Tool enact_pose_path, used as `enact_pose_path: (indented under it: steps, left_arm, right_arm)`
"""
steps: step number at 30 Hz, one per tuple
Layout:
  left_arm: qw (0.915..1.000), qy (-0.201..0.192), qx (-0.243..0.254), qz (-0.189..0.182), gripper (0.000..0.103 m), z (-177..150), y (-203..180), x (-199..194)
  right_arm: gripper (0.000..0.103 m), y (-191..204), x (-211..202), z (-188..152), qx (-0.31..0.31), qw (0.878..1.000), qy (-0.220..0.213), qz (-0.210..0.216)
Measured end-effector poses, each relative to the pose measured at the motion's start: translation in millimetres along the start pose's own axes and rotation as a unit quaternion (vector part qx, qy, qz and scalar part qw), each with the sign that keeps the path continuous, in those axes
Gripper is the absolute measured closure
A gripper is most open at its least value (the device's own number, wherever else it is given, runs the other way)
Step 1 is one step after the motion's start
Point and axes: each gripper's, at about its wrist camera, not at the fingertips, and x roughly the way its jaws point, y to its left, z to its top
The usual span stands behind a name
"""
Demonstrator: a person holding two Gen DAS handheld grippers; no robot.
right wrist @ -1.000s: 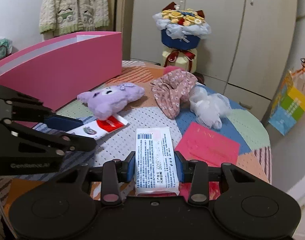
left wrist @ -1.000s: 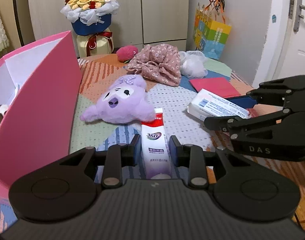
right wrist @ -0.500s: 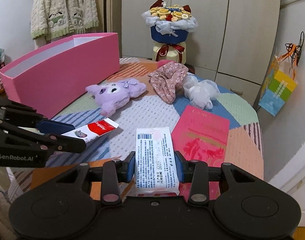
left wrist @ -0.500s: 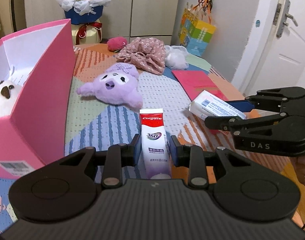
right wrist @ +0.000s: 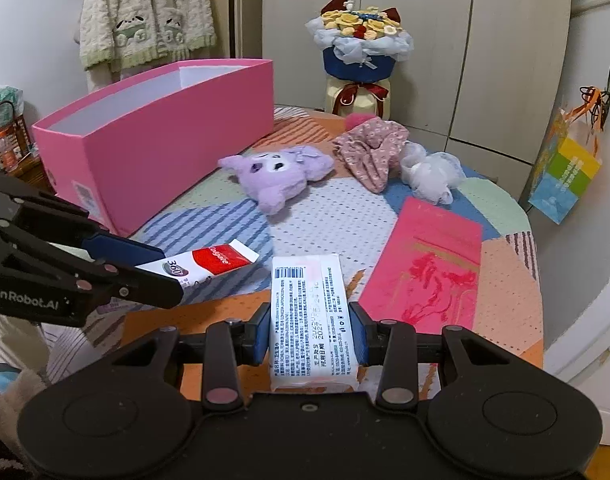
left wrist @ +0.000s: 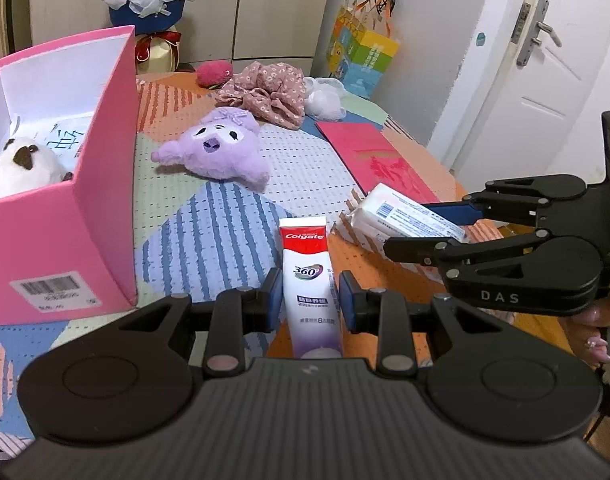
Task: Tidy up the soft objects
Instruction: 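Carry the toothpaste tube with the left gripper while the right gripper carries the soap box over the pink box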
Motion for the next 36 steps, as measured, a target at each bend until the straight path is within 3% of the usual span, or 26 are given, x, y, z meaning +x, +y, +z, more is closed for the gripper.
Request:
enact_pose_path:
  steps: [22,29,36]
  left_arm:
    - [0.9995,-0.023,-0.015,-0.018,0.074,-15,34,-59]
    - [0.9991,-0.035,-0.013,-0.018,0.074,-11,44,-98]
    - [0.9974,-0.072,-0.008,0.004,0.074,4,56,-138]
  right_arm:
    - [0.058,46,-24,1,-0.025,1.0,0.004,0.011]
    - [0.058,70,-38,17,-0.047,0.998,0.005,0.038]
    - [0.058,98,-56,47,-0.077,0.995,-0.019,0.063]
